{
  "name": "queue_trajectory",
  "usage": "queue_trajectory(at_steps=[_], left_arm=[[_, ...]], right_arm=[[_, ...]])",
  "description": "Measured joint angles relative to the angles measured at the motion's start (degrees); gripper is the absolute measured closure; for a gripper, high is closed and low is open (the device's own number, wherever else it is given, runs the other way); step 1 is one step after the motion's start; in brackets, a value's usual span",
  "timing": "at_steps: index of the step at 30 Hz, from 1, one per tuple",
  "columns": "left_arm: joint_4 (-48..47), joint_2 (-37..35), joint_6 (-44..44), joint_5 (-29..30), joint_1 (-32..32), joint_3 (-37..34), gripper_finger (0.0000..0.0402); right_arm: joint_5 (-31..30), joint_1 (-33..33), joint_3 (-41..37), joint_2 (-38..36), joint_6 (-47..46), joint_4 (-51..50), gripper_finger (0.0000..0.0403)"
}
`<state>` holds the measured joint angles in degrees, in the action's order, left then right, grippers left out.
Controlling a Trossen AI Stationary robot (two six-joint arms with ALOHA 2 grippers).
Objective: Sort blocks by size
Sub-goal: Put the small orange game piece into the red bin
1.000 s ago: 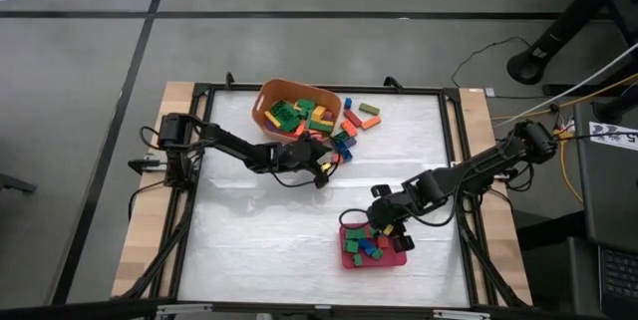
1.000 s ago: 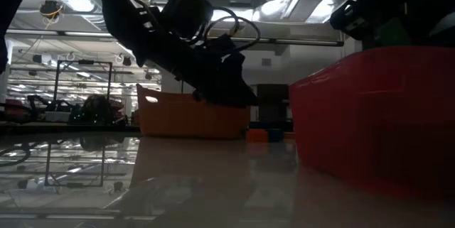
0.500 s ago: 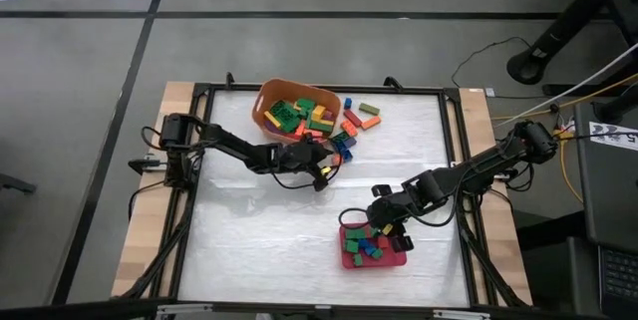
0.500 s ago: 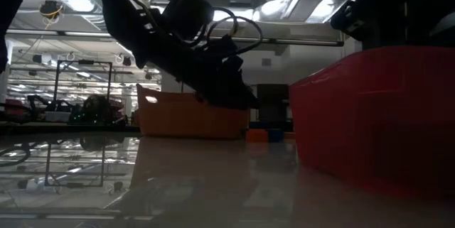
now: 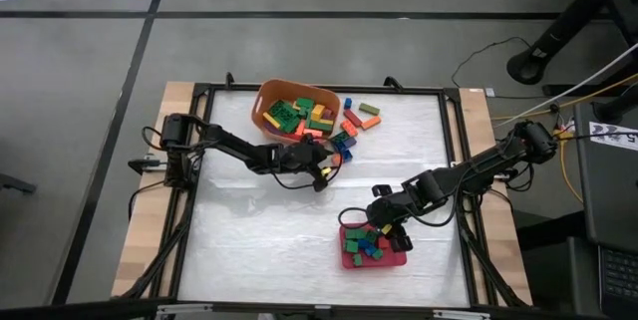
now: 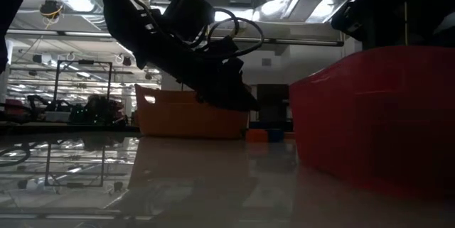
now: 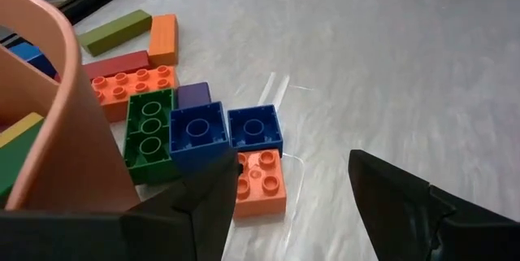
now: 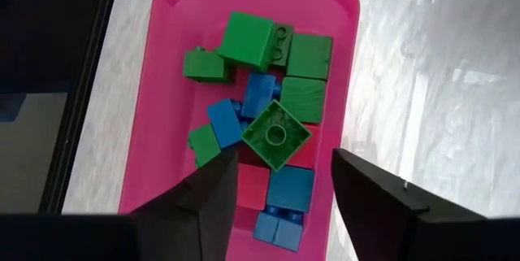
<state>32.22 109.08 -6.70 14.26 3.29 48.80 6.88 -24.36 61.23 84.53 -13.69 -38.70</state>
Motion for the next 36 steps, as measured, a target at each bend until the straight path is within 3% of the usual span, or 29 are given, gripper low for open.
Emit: queue_trajectory(at_steps=[10,18,26,36], left_arm=[[1.0,0.0,-3.9,-0.4,-3.2,1.0,0.0180],[-1.0,0.0,-4.8,-0.2,-4.9,6.2,0.0180],[-26.3,1.2,-5.0,6.9,-3.6,17.4,0.0180],[-26.8,5.7,-4.9,7.6,0.2,18.0,0.0180]], right_arm=[[0.2,0.0,1.1,-0.4,2.9,-4.8,0.0205],[-10.5,1.3,6.4,-3.5,10.6,-15.2,0.0205],[-12.4,10.6,6.7,-9.6,14.4,-18.3,0.0205],[-11.9,21.4,6.6,-11.8,19.9,-19.9,0.0205]])
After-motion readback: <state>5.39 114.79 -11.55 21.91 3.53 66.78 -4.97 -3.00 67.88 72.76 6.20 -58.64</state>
